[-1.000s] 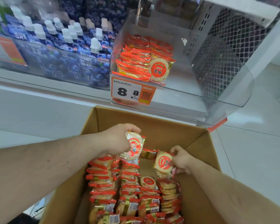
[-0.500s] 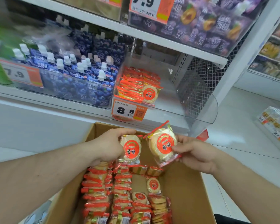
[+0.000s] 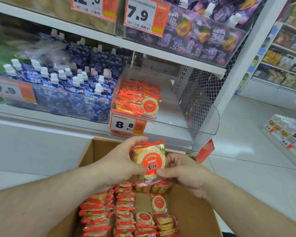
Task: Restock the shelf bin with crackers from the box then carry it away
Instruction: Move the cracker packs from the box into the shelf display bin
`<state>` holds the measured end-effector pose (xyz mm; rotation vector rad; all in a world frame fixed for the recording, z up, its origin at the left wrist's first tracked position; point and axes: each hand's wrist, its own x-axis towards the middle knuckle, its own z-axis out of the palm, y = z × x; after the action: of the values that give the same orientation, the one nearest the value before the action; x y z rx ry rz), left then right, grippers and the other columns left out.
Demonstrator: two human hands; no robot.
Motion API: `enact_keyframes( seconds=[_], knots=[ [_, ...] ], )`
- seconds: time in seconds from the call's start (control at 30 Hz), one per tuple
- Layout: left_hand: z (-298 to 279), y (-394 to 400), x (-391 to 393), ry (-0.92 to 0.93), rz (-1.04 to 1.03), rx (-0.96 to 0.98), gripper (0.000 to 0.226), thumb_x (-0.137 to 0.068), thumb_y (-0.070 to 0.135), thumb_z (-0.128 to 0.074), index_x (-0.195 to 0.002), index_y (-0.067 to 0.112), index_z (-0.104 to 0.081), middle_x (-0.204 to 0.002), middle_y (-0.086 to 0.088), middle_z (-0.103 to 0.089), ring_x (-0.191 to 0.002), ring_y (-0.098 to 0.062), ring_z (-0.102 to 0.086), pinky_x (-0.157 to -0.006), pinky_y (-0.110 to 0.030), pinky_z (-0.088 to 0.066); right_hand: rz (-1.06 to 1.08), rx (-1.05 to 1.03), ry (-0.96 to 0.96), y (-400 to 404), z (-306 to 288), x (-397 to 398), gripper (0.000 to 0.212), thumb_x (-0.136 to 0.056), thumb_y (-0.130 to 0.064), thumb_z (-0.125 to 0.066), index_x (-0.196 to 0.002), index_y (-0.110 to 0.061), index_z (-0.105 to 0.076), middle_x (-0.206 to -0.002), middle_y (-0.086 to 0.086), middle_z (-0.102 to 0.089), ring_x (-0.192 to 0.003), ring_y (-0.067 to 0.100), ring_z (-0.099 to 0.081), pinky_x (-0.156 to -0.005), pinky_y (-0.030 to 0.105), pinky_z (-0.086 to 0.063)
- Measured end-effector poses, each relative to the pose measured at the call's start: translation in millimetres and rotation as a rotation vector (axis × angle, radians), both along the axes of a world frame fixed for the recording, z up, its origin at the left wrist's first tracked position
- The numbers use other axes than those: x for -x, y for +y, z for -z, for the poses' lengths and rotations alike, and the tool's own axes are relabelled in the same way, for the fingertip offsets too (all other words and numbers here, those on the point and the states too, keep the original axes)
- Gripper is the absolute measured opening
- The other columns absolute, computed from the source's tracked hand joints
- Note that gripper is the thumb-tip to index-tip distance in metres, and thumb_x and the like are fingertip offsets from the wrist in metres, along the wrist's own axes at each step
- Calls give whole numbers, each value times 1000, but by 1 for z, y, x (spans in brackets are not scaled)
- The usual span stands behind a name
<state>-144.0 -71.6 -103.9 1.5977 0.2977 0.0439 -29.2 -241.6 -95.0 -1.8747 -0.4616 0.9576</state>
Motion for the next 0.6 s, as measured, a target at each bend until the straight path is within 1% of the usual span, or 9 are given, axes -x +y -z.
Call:
enact_keyframes(
  seconds=[0.07, 0.17, 0.2, 0.27, 0.3, 0.37, 0.43, 0.5, 0.6],
  knots=[
    [-1, 1, -2, -9, -12, -38, 78, -71, -9, -74, -126, 41, -51, -115, -8, -65, -93, -27, -70, -80, -54, -57, -1, 21, -56, 1, -4, 3, 36, -67, -10, -86, -92, -5, -60, -98, 23, -71, -85, 28, -67, -89, 48, -52],
    [-7, 3, -3, -45, -9, -101, 77, -73, -5, -72, -124, 47, -50, -112, -8, -66, -88, -33, -70, -76, -57, -57, 40, -35, -103, 4, -16, 2, 57, -63, -7, -87, -110, -4, -55, -95, 14, -68, -73, 16, -67, -63, 25, -55],
    [-12, 3, -2, -69, 12, -155, 78, -75, -4, -72, -126, 49, -47, -114, -5, -65, -84, -29, -70, -73, -52, -58, 42, -68, -135, 5, -21, 1, 64, -59, -11, -88, -113, -9, -53, -101, 13, -67, -75, 15, -65, -63, 24, -54],
    [-22, 3, 0, -118, 62, -310, 81, -80, -1, -69, -133, 53, -37, -118, -2, -63, -76, -20, -68, -65, -42, -58, -1, -116, -228, 6, -31, -1, 75, -57, -18, -88, -121, -24, -51, -112, 13, -64, -85, 19, -62, -80, 34, -56],
    [-27, 3, 1, -133, 86, -390, 84, -82, 2, -67, -136, 54, -31, -119, -2, -62, -70, -13, -67, -59, -35, -56, -44, -120, -289, 7, -36, -1, 74, -61, -17, -89, -123, -28, -50, -113, 12, -64, -89, 19, -64, -88, 39, -55],
    [-34, 3, 2, -148, 124, -505, 90, -84, 6, -66, -140, 58, -17, -112, 1, -64, -59, -4, -60, -54, -21, -48, -146, -63, -476, 8, -47, 1, 57, -71, -14, -85, -117, -28, -56, -107, 3, -68, -93, 13, -67, -89, 37, -55],
    [-38, 4, 1, -173, 106, -572, 94, -85, 12, -66, -141, 59, -7, -107, 5, -65, -71, -2, -62, -62, -19, -50, -225, 5, -691, 11, -59, 2, 39, -73, -15, -83, -104, -27, -63, -95, -8, -69, -85, 2, -65, -82, 25, -52],
    [-42, 8, -2, -238, 7, -675, 93, -86, 18, -65, -145, 54, -3, -127, 12, -55, -102, 0, -57, -86, -14, -46, -210, -3, -834, 13, -76, -5, 34, -73, -15, -84, -96, -30, -64, -85, -13, -67, -78, -3, -60, -75, 15, -45],
    [-44, 21, -7, -301, -164, -920, 87, -86, 22, -61, -151, 42, -6, -146, 14, -25, -135, -6, -24, -106, -13, -18, 11, -169, -897, 20, -101, -33, 33, -69, -21, -84, -96, -26, -66, -87, -5, -70, -82, 13, -66, -78, 28, -52]
  ],
)
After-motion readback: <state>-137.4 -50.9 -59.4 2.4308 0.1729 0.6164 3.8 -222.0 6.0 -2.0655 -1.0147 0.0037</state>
